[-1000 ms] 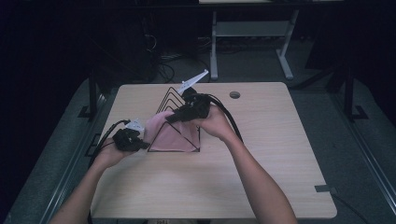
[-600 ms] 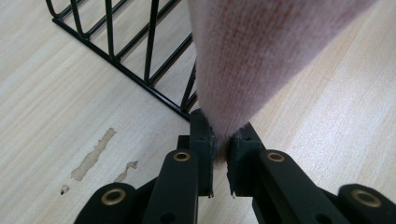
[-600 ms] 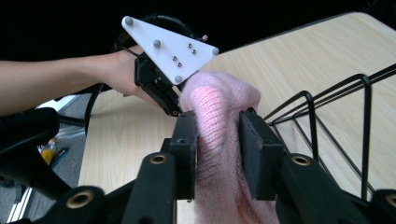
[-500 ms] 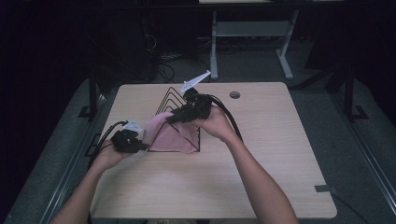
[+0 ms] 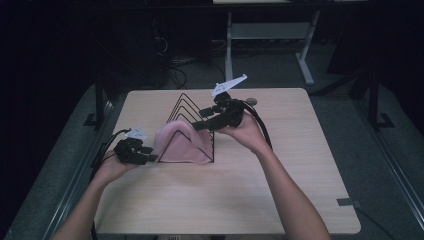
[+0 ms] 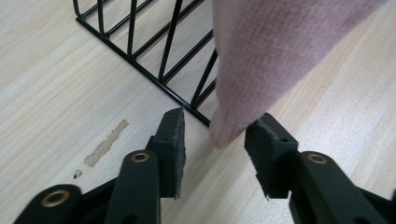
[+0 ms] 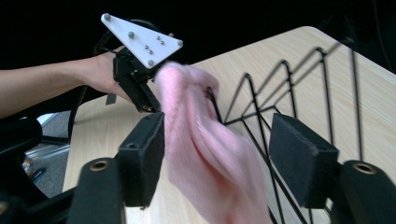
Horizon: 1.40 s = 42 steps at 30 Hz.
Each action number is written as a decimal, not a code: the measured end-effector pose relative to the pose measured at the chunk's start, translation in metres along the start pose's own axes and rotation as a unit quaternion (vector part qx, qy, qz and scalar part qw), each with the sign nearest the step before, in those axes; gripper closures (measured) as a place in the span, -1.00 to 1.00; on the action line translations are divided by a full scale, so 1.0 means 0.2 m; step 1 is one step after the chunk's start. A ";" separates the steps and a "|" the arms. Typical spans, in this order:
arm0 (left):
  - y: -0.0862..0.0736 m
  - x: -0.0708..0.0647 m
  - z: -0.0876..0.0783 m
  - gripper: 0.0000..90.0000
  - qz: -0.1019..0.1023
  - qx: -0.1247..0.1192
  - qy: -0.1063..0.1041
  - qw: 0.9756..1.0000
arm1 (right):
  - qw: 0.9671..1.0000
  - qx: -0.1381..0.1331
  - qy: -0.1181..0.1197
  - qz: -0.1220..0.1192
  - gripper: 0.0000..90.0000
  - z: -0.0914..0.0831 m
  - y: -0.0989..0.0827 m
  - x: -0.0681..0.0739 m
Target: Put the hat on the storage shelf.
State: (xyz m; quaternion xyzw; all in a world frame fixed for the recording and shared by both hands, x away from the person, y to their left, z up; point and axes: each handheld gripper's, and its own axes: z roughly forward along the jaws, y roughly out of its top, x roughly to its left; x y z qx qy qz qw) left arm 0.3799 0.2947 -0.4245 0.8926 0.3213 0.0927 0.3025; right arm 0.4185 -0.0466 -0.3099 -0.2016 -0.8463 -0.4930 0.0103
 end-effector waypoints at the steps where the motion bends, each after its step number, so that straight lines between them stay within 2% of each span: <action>1: 0.00 0.00 0.00 0.23 0.000 0.000 -0.001 1.000 | 1.000 -0.001 -0.005 0.003 -0.22 -0.02 -0.01 -0.01; 7: 0.00 0.01 0.00 0.11 -0.014 -0.001 -0.007 1.000 | 1.000 -0.007 -0.026 0.010 -0.30 -0.10 -0.06 -0.03; 25: -0.01 0.01 -0.07 -0.09 -0.019 -0.016 -0.003 1.000 | 0.997 -0.013 -0.068 0.035 -0.40 -0.32 -0.24 -0.07; 37: -0.01 -0.01 -0.08 -0.22 -0.021 -0.017 -0.005 1.000 | 0.992 -0.018 -0.110 0.058 -0.46 -0.49 -0.39 -0.09; 42: -0.01 -0.02 -0.09 -0.32 -0.020 -0.013 -0.003 1.000 | 0.990 -0.028 -0.117 0.075 -0.49 -0.55 -0.47 -0.09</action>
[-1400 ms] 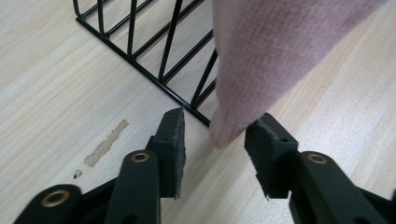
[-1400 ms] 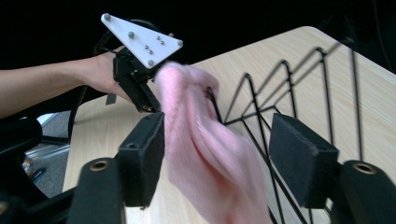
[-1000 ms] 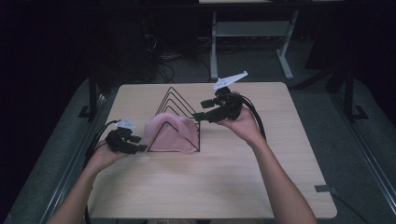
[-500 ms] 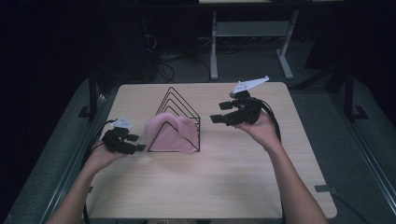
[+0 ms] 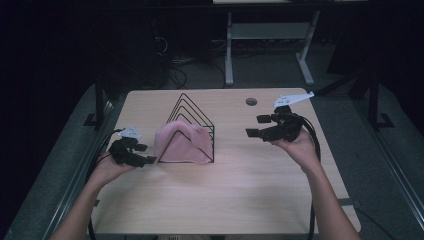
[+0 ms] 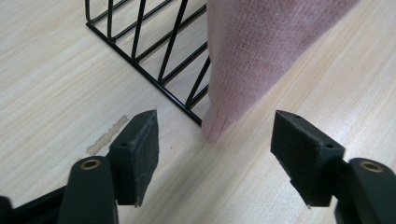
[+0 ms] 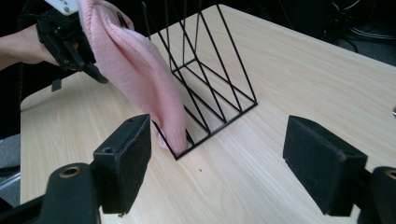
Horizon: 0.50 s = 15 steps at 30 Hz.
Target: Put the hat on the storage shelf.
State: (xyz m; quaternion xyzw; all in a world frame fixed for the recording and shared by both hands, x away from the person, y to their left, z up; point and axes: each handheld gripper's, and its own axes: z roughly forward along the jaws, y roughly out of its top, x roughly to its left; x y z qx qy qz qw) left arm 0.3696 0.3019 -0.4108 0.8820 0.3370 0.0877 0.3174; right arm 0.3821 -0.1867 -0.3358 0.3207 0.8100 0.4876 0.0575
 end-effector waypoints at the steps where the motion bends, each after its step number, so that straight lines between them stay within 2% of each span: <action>1: 0.00 0.00 0.00 -0.33 -0.004 0.000 -0.001 1.000 | 1.000 0.000 -0.003 0.002 -0.49 -0.01 -0.01 0.00; 9: -0.02 -0.02 0.00 -0.38 -0.005 -0.003 0.003 1.000 | 1.000 0.001 -0.016 0.023 -0.49 -0.09 -0.13 -0.05; 15: -0.06 -0.02 0.00 -0.38 -0.006 0.005 0.004 1.000 | 0.999 0.003 -0.028 0.031 -0.49 -0.13 -0.21 -0.07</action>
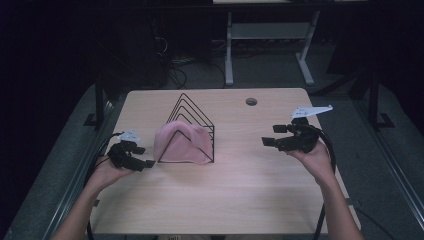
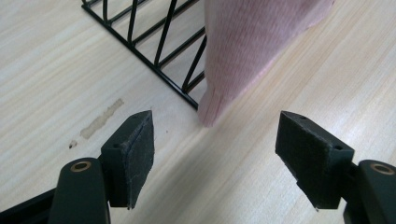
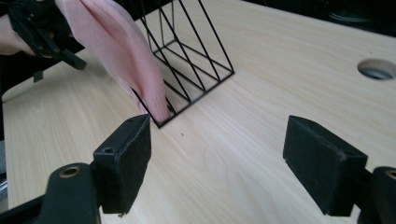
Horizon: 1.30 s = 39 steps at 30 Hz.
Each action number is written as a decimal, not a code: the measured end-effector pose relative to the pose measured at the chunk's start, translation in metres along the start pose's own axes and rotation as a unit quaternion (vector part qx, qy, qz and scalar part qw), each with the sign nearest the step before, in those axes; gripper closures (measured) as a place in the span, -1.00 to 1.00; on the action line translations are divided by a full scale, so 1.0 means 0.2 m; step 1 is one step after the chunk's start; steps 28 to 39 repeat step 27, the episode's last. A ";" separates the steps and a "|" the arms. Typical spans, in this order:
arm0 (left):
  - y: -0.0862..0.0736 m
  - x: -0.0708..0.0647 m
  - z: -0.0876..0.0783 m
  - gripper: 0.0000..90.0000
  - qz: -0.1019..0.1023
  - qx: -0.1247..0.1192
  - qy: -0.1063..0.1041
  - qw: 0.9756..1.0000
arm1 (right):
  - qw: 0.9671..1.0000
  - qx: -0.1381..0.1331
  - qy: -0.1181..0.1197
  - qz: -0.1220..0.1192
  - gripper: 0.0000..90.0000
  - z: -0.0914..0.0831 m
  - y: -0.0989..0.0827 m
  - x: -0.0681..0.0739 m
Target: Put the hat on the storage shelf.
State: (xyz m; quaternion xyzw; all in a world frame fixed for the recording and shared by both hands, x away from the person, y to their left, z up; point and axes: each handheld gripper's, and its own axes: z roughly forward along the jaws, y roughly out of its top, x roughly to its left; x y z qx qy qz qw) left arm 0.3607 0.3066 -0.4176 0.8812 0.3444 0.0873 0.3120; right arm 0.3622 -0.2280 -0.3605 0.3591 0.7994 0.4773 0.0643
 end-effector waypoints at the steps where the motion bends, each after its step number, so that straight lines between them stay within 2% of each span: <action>1: -0.01 0.00 0.00 -0.38 -0.001 -0.001 0.000 1.000 | 1.000 0.000 -0.003 0.001 -0.49 -0.01 -0.02 0.00; 12: -0.05 0.00 -0.02 -0.39 -0.006 -0.007 0.005 1.000 | 0.999 0.008 -0.014 0.032 -0.49 -0.05 -0.19 -0.05; 17: -0.07 -0.01 -0.02 -0.39 -0.011 -0.012 0.002 1.000 | 0.999 0.012 -0.017 0.045 -0.49 -0.08 -0.29 -0.06; 27: -0.10 -0.04 -0.01 -0.40 -0.004 -0.017 0.001 1.000 | 0.997 0.005 -0.028 0.066 -0.51 -0.17 -0.47 -0.03; 39: -0.10 -0.04 -0.01 -0.40 -0.004 -0.017 0.001 1.000 | 0.997 0.005 -0.028 0.066 -0.51 -0.17 -0.47 -0.03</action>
